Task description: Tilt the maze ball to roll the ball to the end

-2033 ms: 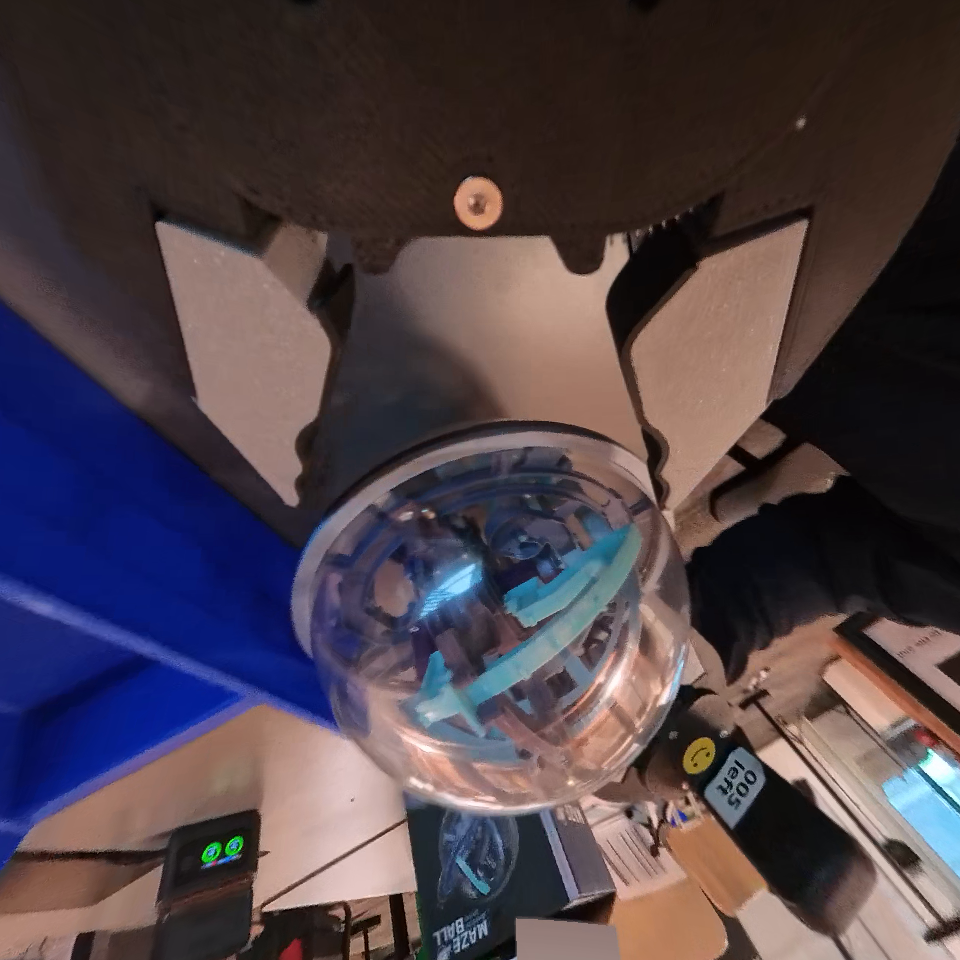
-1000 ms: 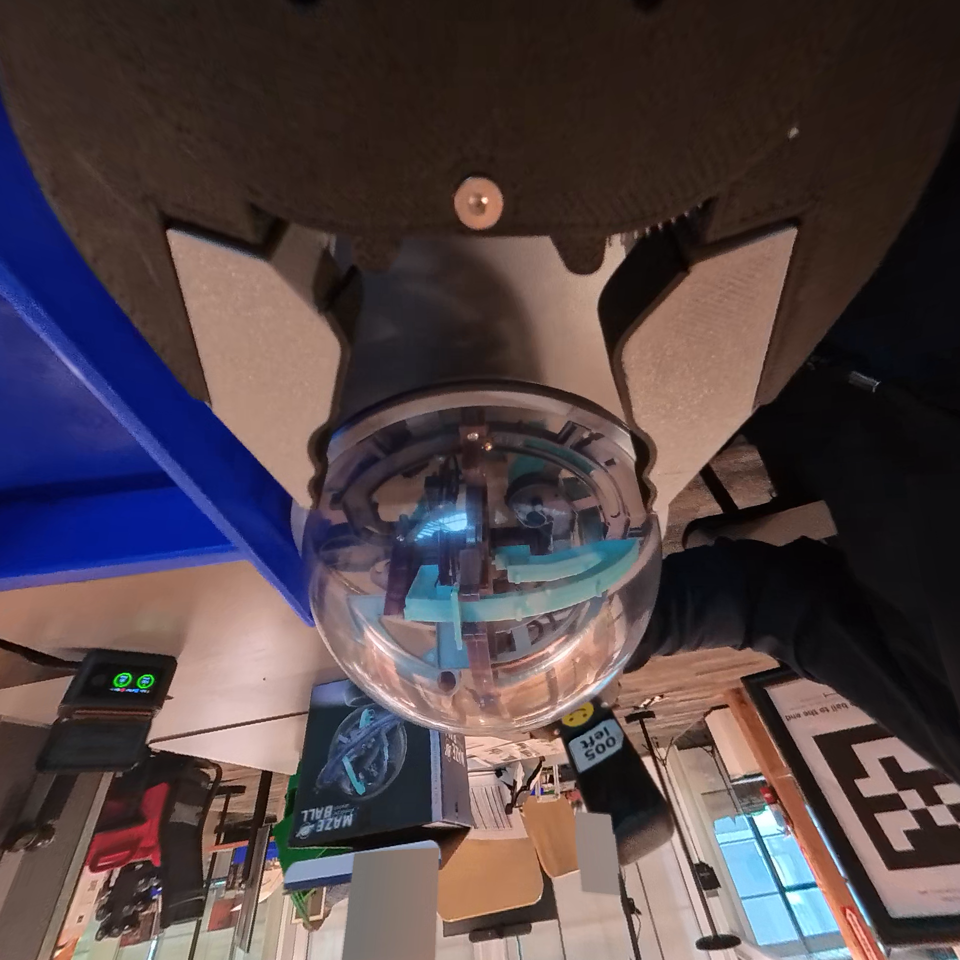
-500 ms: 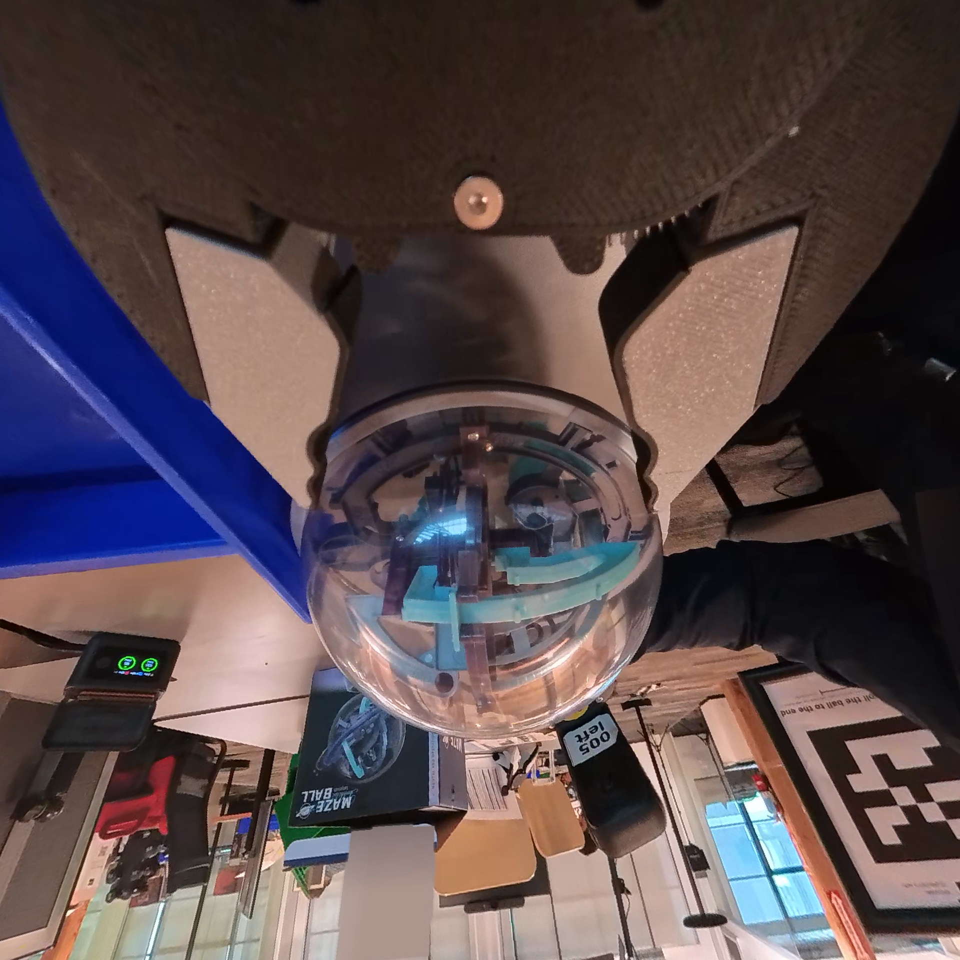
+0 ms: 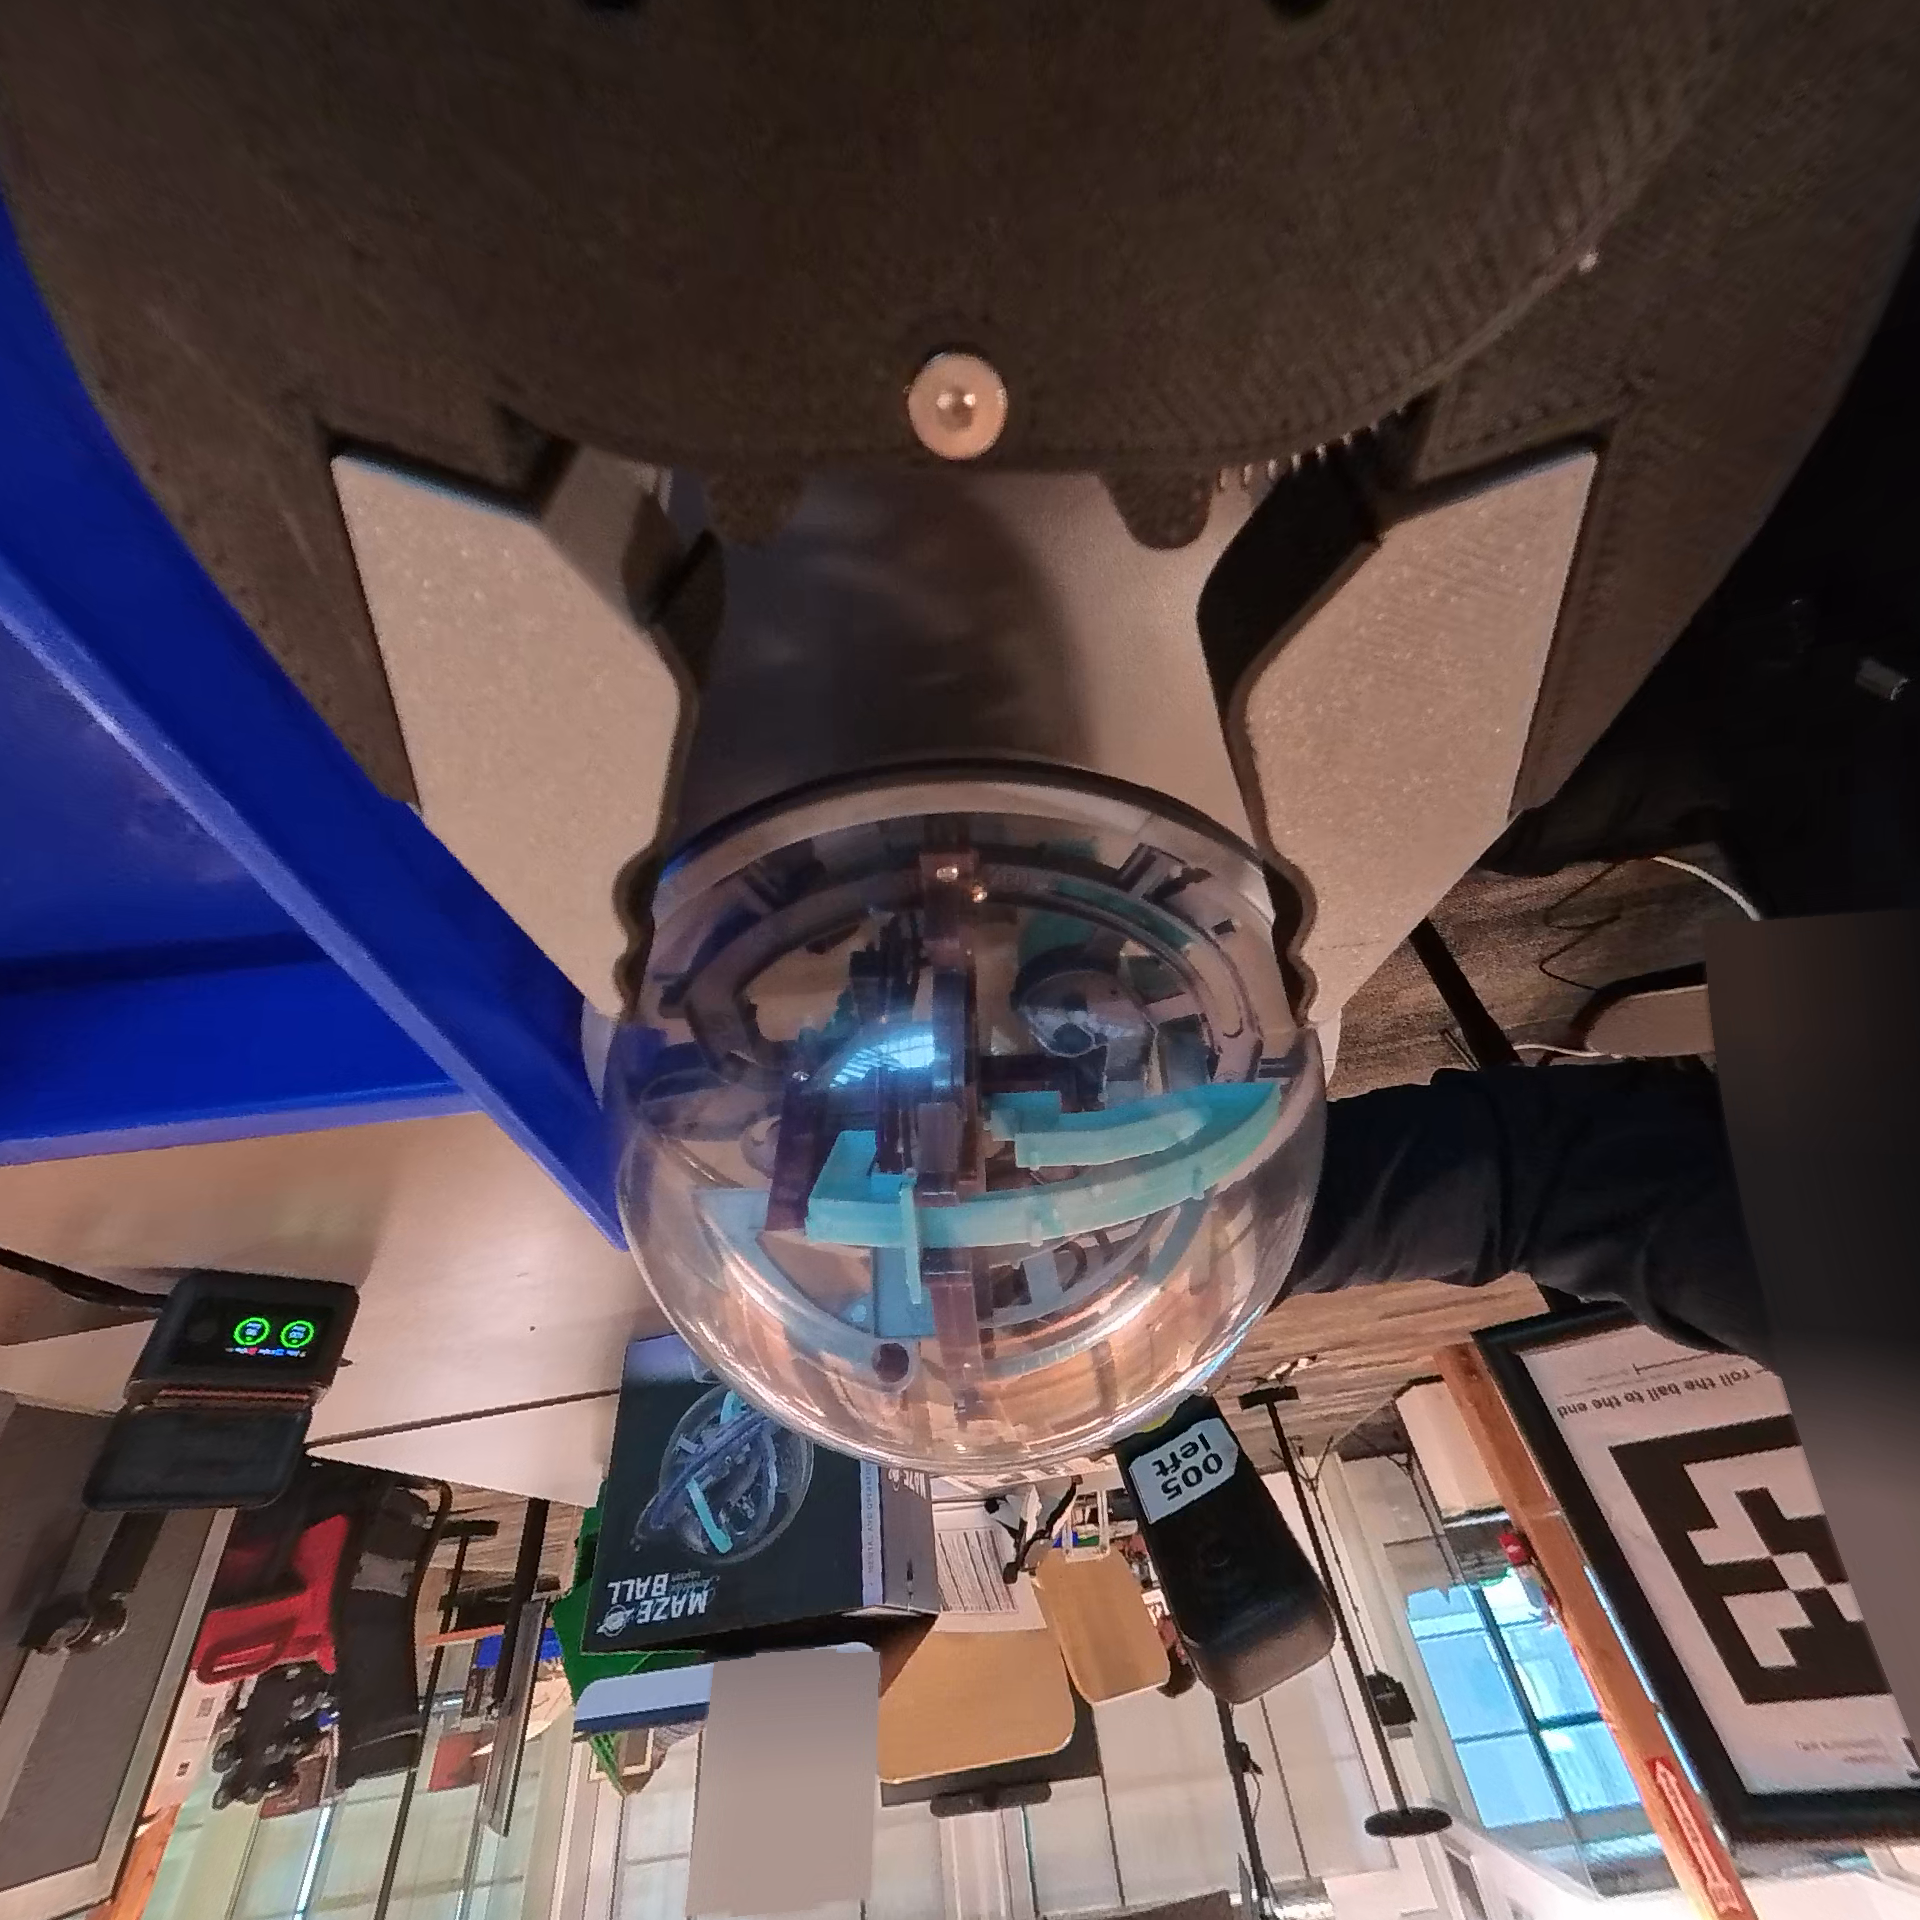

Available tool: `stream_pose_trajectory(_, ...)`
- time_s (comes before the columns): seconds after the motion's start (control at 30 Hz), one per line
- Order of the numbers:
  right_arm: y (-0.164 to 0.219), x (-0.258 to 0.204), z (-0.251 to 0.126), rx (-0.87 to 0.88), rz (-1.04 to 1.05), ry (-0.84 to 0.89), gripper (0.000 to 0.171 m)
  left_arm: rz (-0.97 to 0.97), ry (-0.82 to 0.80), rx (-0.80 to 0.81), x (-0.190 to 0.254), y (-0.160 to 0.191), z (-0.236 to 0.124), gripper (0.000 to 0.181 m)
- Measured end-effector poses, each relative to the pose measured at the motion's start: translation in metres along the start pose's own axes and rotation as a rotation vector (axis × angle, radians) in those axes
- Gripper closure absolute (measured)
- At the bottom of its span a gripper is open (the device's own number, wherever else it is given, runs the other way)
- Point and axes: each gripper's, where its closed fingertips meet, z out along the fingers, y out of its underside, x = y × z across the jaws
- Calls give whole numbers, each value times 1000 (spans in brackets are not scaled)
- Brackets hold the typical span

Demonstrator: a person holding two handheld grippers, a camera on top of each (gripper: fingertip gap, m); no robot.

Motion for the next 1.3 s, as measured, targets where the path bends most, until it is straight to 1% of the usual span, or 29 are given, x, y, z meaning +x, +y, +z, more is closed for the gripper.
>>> stream_pose_trajectory(0.4, -2, 0, 2, 12, 15, 12, 55, -19, 8, -12, 0, 2, 0, 75)
stream_pose_trajectory(0.8, 0, -6, 4, -8, -47, 35, 55, 8, 5, -10, 2, 2, -1, 72)
stream_pose_trajectory(0.97, 1, -4, 4, -8, -29, 26, 54, -9, 10, -2, 1, 1, -1, 71)
stream_pose_trajectory(1.13, 1, -4, 7, -13, -24, 35, 54, 3, -22, 2, 1, -1, -1, 64)
stream_pose_trajectory(1.3, 4, -5, 14, -32, 15, 62, 54, 7, -51, 15, 0, -4, 1, 48)
